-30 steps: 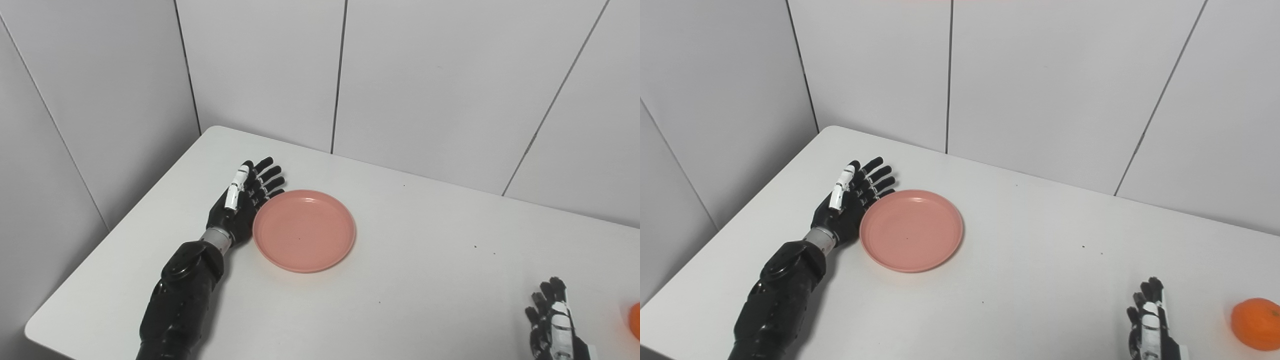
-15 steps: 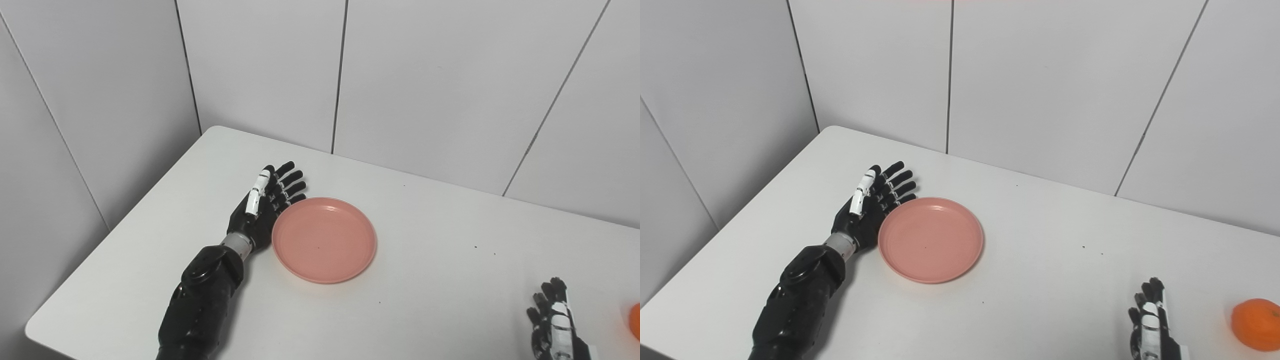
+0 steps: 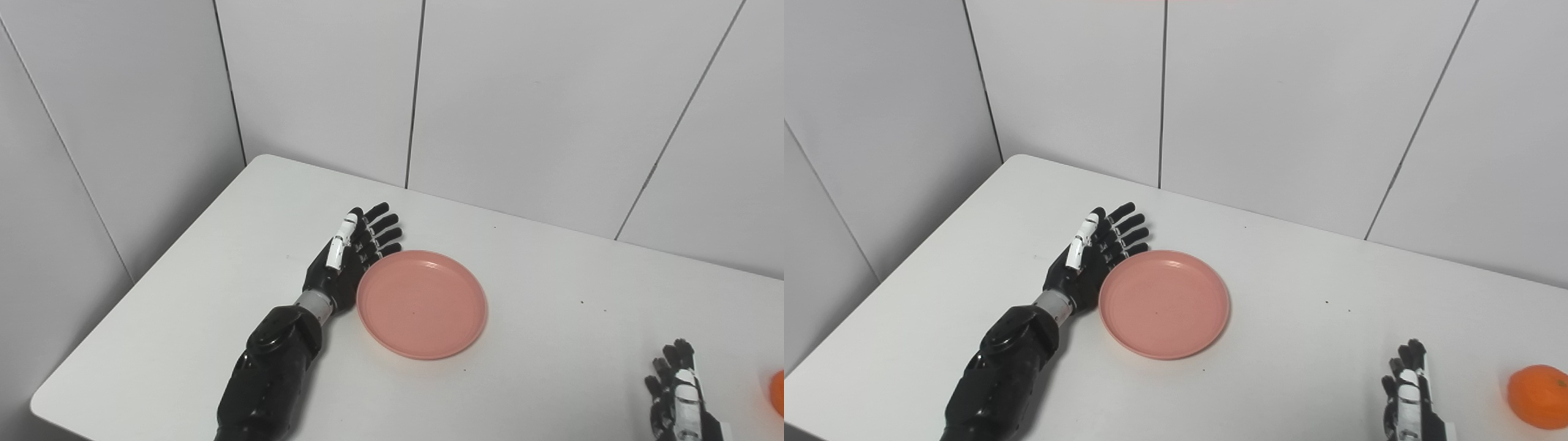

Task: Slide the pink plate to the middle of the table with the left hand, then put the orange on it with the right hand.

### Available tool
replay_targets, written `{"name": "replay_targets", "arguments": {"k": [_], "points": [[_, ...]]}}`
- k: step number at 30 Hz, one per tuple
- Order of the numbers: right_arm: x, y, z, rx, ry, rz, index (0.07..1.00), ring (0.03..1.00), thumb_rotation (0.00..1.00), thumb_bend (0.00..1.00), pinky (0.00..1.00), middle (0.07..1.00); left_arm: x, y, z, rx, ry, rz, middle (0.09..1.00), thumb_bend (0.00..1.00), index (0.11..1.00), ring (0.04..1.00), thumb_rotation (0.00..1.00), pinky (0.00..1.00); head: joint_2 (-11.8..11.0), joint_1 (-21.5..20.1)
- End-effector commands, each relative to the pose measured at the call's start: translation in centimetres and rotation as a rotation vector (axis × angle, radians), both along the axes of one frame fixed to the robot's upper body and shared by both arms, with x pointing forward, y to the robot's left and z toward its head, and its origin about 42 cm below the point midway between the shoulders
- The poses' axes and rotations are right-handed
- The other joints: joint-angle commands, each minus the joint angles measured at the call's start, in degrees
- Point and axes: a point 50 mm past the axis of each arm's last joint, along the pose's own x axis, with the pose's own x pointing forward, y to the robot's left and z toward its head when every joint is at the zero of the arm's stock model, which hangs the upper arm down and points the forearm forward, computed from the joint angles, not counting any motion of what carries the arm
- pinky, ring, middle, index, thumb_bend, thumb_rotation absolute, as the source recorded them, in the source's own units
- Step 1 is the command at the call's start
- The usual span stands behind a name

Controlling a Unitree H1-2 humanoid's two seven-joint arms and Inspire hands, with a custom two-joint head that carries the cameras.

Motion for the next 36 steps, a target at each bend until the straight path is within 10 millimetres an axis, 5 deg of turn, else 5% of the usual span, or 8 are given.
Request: {"name": "replay_targets", "arguments": {"k": [1, 22, 36], "points": [[0.3, 0.2, 1.1, 0.008, -0.059, -0.001, 1.0, 0.998, 1.0, 0.14, 1.0, 1.0, 0.1, -1.1, -0.5, 0.007, 0.023, -0.029, 0.874, 0.32, 0.85, 0.868, 1.0, 0.86, 0.1, -0.14], [0.5, 0.5, 0.8, 0.021, -0.056, 0.014, 1.0, 1.0, 1.0, 0.18, 1.0, 1.0, 0.1, -5.2, -1.4, -0.006, 0.04, -0.12, 0.887, 0.34, 0.868, 0.883, 1.0, 0.87, 1.41, -3.37], [0.7, 0.9, 0.4, 0.032, -0.06, -0.011, 1.0, 0.997, 1.0, 0.19, 1.0, 1.0, -0.4, -10.1, -1.3, 0.018, 0.04, -0.194, 0.887, 0.36, 0.874, 0.882, 1.0, 0.87, 2.77, -6.52]]}}
